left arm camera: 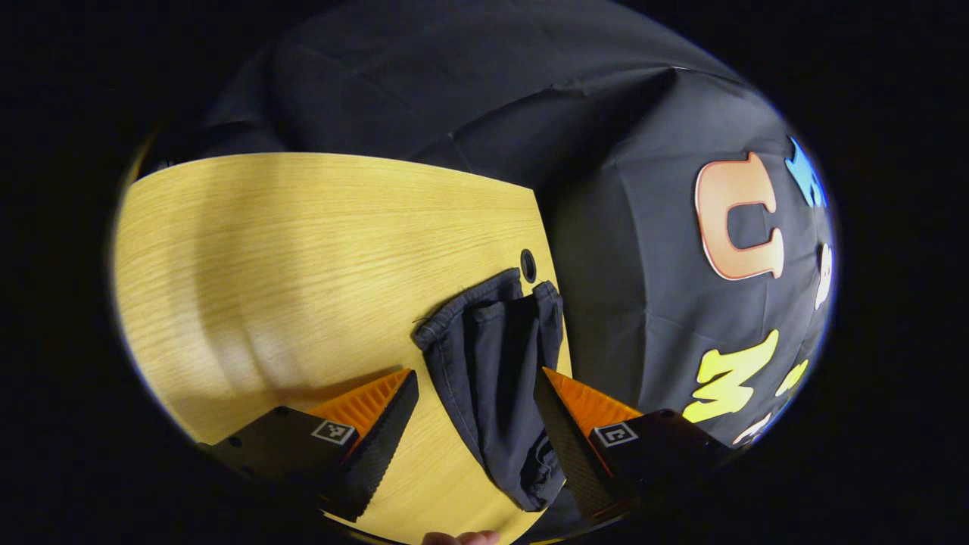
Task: Grasp the waist and the cuffs of the jeans and fold them to make the two legs overlap; first hold the waist and fold one-third of the jeans toward the cuffs, then hold the cuffs and fold the remaining one-third in the same direction to finish folding.
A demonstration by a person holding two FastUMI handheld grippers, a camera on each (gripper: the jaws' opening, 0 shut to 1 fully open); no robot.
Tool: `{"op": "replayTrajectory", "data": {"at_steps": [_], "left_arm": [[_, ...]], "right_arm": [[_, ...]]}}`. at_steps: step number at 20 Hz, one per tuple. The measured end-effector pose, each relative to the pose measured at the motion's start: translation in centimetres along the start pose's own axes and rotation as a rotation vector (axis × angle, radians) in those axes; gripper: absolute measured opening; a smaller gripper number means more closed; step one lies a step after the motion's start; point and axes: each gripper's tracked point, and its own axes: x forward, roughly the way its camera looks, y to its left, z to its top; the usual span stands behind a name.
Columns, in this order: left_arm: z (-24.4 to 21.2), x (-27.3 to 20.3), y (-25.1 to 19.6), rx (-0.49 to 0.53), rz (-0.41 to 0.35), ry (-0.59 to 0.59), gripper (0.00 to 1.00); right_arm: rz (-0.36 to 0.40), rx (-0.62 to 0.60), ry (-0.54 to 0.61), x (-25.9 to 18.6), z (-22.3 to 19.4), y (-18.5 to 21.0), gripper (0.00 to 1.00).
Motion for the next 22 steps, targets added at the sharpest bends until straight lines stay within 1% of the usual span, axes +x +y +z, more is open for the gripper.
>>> {"op": "replayTrajectory", "data": {"at_steps": [1, 2, 3, 5, 6, 8, 9, 10, 11, 12, 13, 14, 15, 16, 17, 19, 20, 22], "left_arm": [[0.2, 0.2, -0.3, -0.008, -0.002, -0.006, 0.98], [0.2, 0.2, -0.3, -0.003, -0.002, -0.012, 1.0], [0.2, 0.6, -0.4, 0.007, -0.004, -0.013, 0.98], [0.6, 1.2, -0.8, 0.004, -0.021, -0.024, 0.98], [0.6, 1.5, -1.1, -0.018, -0.03, -0.02, 0.98], [1.7, 2.6, -1.4, -0.114, -0.058, -0.042, 0.98], [2.2, 2.9, -1.8, -0.143, -0.083, -0.044, 0.98], [2.3, 3.1, -2.0, -0.151, -0.103, -0.046, 1.0], [2.1, 3.3, -2.1, -0.144, -0.111, -0.045, 0.98], [1.9, 3.6, -2.3, -0.132, -0.117, -0.042, 0.98], [1.8, 4.0, -2.5, -0.117, -0.123, -0.036, 0.97], [1.8, 4.2, -2.7, -0.099, -0.125, -0.033, 0.97], [1.7, 4.6, -2.3, -0.082, -0.1, -0.031, 0.96], [1.5, 5.0, -1.8, -0.076, -0.085, -0.025, 0.94], [1.5, 5.3, -1.6, -0.082, -0.081, -0.026, 0.8], [1.4, 5.6, -1.6, -0.096, -0.079, -0.027, 0.53], [1.5, 5.7, -1.6, -0.092, -0.082, -0.024, 0.56], [1.2, 6.1, -0.9, -0.063, -0.048, -0.003, 0.49]], "right_arm": [[-0.007, 0.014, 0.0, 0.0, 0.0, -0.2, 0.93], [-0.018, 0.023, 0.0, 0.1, 0.1, -0.5, 0.9], [-0.027, 0.031, -0.004, 0.2, 0.2, -0.8, 0.9], [-0.04, 0.05, 0.004, 0.5, 0.0, -0.9, 0.9], [-0.043, 0.059, 0.008, 0.5, -0.1, -1.0, 0.9], [-0.05, 0.073, 0.017, 0.3, -0.6, -1.3, 0.9], [-0.052, 0.075, 0.021, 0.2, -0.7, -1.3, 0.92], [-0.059, 0.074, 0.025, 0.2, -0.9, -1.4, 0.91], [-0.065, 0.073, 0.028, -0.1, -1.1, -1.7, 0.9], [-0.073, 0.076, 0.03, -0.2, -1.2, -2.0, 0.92], [-0.079, 0.082, 0.034, -0.2, -1.5, -2.2, 0.92], [-0.088, 0.09, 0.041, -0.3, -1.8, -2.5, 0.9], [-0.095, 0.103, 0.045, -0.9, -2.2, -2.8, 0.92], [-0.102, 0.115, 0.049, -1.2, -2.5, -2.9, 0.93], [-0.109, 0.125, 0.053, -1.4, -2.8, -3.1, 0.91], [-0.121, 0.137, 0.059, -2.0, -3.4, -3.5, 0.9], [-0.127, 0.143, 0.058, -2.4, -3.6, -3.7, 0.91], [-0.14, 0.15, 0.059, -2.9, -4.1, -4.2, 0.9]]}}
